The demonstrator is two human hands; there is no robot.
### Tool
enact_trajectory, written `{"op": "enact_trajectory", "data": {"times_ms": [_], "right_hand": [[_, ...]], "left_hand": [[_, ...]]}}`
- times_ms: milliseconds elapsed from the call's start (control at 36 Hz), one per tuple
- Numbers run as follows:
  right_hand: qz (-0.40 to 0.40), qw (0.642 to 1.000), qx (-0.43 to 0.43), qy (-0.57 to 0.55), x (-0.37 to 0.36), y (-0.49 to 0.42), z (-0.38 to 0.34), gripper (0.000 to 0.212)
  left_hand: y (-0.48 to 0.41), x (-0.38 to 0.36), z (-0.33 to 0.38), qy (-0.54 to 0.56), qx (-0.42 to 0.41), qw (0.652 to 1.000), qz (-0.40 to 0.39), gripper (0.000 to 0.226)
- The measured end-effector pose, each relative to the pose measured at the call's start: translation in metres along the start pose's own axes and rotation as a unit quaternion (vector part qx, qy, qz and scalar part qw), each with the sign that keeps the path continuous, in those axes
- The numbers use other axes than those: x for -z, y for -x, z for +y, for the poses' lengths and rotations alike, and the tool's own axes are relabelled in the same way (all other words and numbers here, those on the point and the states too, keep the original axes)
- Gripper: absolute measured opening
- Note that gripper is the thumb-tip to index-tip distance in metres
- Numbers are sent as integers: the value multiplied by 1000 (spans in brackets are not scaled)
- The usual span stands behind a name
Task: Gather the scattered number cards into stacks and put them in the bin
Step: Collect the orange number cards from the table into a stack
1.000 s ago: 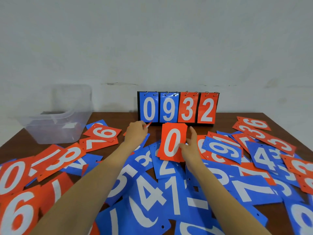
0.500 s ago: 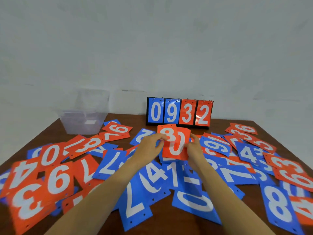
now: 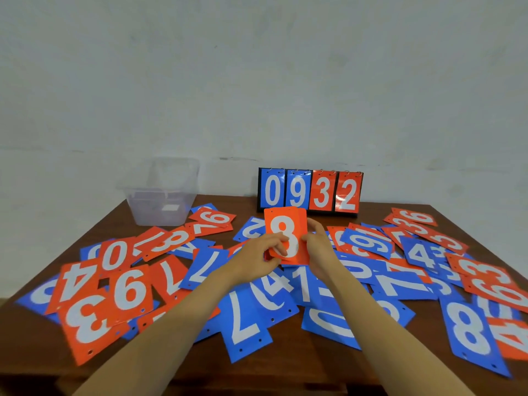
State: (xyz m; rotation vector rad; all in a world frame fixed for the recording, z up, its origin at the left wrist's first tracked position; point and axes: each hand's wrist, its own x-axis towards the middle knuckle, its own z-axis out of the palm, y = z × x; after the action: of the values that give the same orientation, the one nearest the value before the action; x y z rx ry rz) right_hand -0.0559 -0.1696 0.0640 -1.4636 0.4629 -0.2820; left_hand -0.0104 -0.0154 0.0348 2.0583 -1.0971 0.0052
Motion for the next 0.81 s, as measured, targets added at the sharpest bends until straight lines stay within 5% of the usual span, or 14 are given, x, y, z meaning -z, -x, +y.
{"op": "enact_trajectory", "data": {"times_ms": [278, 500, 806], "right_hand": [[-23, 998, 36, 54, -22, -18, 12, 55], [-26, 996, 23, 88, -46, -56, 25, 54], [-42, 994, 41, 92, -76, -126, 36, 46]], "left_hand": [[-2, 12, -28, -32, 13, 999, -17, 9], [-24, 39, -83, -92, 149, 984, 35, 10], [-91, 64, -168, -212, 352, 910, 54, 52]]}}
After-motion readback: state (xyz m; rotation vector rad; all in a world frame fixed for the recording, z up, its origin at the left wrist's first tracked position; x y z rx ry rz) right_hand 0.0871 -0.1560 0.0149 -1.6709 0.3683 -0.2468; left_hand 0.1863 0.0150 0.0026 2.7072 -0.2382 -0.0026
